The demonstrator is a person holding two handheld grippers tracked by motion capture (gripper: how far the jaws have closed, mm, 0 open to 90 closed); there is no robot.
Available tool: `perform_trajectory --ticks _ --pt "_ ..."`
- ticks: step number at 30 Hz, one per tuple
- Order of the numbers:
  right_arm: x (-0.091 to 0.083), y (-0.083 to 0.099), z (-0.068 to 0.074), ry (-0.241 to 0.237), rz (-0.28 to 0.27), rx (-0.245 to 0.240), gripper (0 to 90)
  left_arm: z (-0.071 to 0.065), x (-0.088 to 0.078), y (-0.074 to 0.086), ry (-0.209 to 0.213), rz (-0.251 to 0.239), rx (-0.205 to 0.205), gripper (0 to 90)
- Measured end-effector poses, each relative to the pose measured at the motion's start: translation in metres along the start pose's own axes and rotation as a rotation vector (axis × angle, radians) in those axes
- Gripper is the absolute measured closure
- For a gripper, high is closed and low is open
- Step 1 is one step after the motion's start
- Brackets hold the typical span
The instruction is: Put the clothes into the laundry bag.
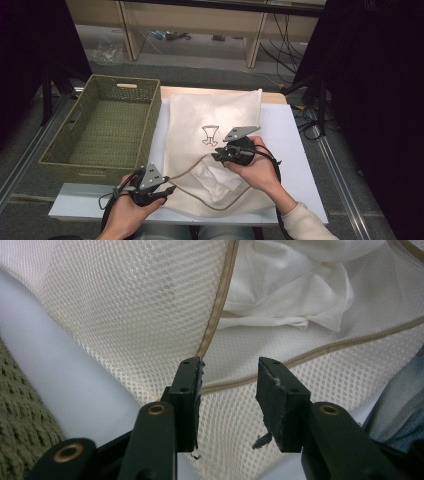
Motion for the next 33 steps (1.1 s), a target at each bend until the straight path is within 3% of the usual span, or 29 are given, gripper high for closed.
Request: perform_trajectory --ticks 2,5,6,7,8,9,11,12,13,14,15,16,19,20,21,22,25,29,33 --pt "-0.001 -0.001 0.000 0.008 0.000 -0.012 71.2 -0.001 0.002 0.000 0.002 -0.005 -0.008 61.1" --pt "-0.004 -0.003 0.004 -0.024 0.001 -0.025 67.5 0.000 0.005 0.000 0.003 -0.009 -0.005 58.3" --pt "-0.006 -0.004 0.004 -0.020 0.001 -0.008 66.7 0.005 0.005 -0.003 -0.015 -0.026 0.031 55.8" --pt "-0.006 -0.006 0.003 -0.002 -0.014 -0.004 65.3 0.005 0.006 -0.005 -0.015 -0.037 0.027 54.2" --pt "-0.007 -0.007 0.004 -0.023 -0.017 -0.019 64.1 0.004 0.006 -0.006 -0.010 -0.042 0.013 52.9" --pt "-0.008 -0.008 0.004 -0.031 -0.028 -0.019 63.6 0.005 0.005 -0.007 -0.010 -0.039 0.027 51.1" --pt "-0.011 -0.009 0.007 -0.045 -0.037 0.007 60.8 0.006 0.006 -0.012 -0.015 -0.066 0.022 46.4" --pt "-0.011 -0.011 0.008 -0.051 -0.047 0.004 59.8 0.005 0.006 -0.015 -0.015 -0.090 0.000 43.7" --pt "-0.012 -0.011 0.007 -0.043 -0.051 -0.006 58.9 0.006 0.006 -0.017 -0.017 -0.105 0.025 41.6" --pt "-0.013 -0.012 0.007 -0.038 -0.058 -0.004 58.1 0.006 0.005 -0.018 -0.020 -0.112 0.021 39.4" --pt "-0.013 -0.012 0.006 -0.043 -0.060 -0.006 57.3 0.003 0.006 -0.020 -0.006 -0.139 -0.008 37.9" --pt "-0.015 -0.011 0.007 -0.032 -0.053 0.034 56.3 0.004 0.006 -0.020 -0.013 -0.142 0.000 36.5" --pt "-0.015 -0.013 0.001 -0.033 -0.091 0.009 52.0 0.007 0.003 -0.021 -0.019 -0.141 0.027 31.3" --pt "-0.016 -0.012 0.001 -0.024 -0.084 0.035 50.3 0.008 0.002 -0.021 -0.028 -0.145 0.034 29.9" --pt "-0.017 -0.012 -0.002 -0.026 -0.097 0.026 49.0 0.008 0.002 -0.022 -0.028 -0.152 0.043 28.4" --pt "-0.018 -0.012 -0.004 -0.025 -0.106 0.029 48.1 0.008 0.001 -0.023 -0.027 -0.170 0.023 27.9" --pt "-0.023 -0.011 -0.011 -0.004 -0.134 0.058 43.7 0.009 -0.002 -0.023 -0.034 -0.180 0.026 25.7" --pt "-0.031 -0.005 -0.017 0.005 -0.173 0.082 39.9 0.011 -0.005 -0.023 -0.033 -0.186 0.049 24.3" --pt "-0.041 0.005 -0.030 0.052 -0.217 0.094 38.0 0.012 -0.007 -0.021 -0.032 -0.193 0.053 24.1"
Point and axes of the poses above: each handheld gripper's, and its own axes: x roughly forward along the jaws, y roughly out of its underside, z roughly to its left, the point moved 10 cm from there along x, roughly forward along the jaws, and after that the axes turned 8 degrees about -x, right-handed, at the moved point
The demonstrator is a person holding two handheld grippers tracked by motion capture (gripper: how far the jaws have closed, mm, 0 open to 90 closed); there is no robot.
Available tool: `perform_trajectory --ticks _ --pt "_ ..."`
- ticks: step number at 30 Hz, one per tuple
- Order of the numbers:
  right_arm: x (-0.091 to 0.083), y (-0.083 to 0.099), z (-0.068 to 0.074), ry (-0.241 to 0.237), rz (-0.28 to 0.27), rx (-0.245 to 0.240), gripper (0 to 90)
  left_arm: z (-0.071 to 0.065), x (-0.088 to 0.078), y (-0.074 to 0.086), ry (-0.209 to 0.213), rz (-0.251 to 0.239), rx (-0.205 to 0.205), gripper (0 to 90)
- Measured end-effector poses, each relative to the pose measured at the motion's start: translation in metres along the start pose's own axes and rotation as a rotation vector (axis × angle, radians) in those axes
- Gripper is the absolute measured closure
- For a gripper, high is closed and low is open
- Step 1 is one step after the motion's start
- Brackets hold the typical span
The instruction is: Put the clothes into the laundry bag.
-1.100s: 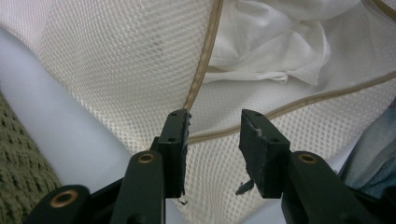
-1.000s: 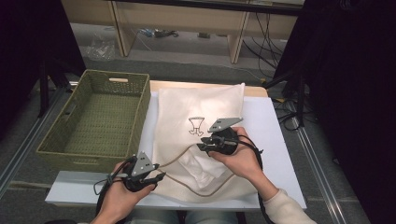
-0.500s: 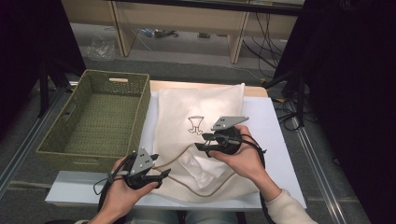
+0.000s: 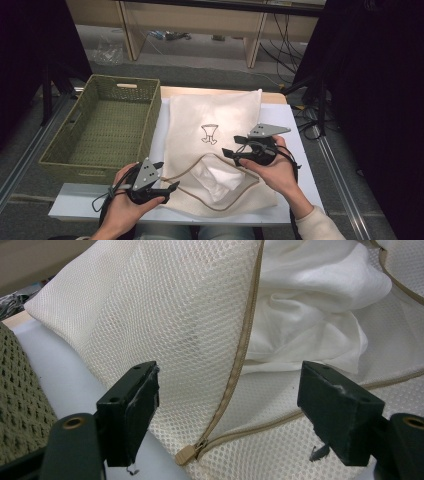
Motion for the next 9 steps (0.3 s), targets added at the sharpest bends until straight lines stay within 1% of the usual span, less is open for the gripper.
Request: perform_trajectory --ticks 1,2,3,5,6,7,8,9 --pt "-0.002 0.002 -0.002 0.003 -0.001 0.018 37.8 0.001 -0.001 0.001 -0.002 -0.003 -0.003 24.1" --pt "-0.004 0.004 -0.005 0.021 -0.016 0.032 37.2 0.001 -0.002 0.001 -0.002 -0.012 -0.015 24.1" --pt "-0.006 0.006 -0.010 0.022 -0.026 0.013 36.3 0.002 -0.004 0.002 -0.004 -0.018 -0.004 24.1" --pt "-0.012 0.012 -0.013 0.036 -0.030 0.043 36.0 0.005 -0.007 0.004 -0.005 -0.029 -0.010 24.1" --pt "-0.013 0.015 -0.015 0.048 -0.043 0.051 36.0 0.005 -0.007 0.006 -0.003 -0.038 -0.018 24.1" --pt "-0.016 0.019 -0.017 0.052 -0.047 0.059 36.1 0.007 -0.008 0.007 -0.006 -0.036 -0.011 24.1" --pt "-0.017 0.021 -0.020 0.068 -0.063 0.049 36.0 0.007 -0.008 0.009 -0.007 -0.033 -0.018 24.1" --pt "-0.017 0.024 -0.021 0.056 -0.064 0.048 36.0 0.008 -0.009 0.012 -0.011 -0.027 -0.011 24.1"
Point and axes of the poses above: each handheld gripper's, and its own axes: x roughly forward along the jaws, y roughly out of its underside, z roughly to its left, the point moved 10 cm from there along x, roughly forward along the jaws, and after that the axes turned 8 degrees about -x, right-handed, at the moved point
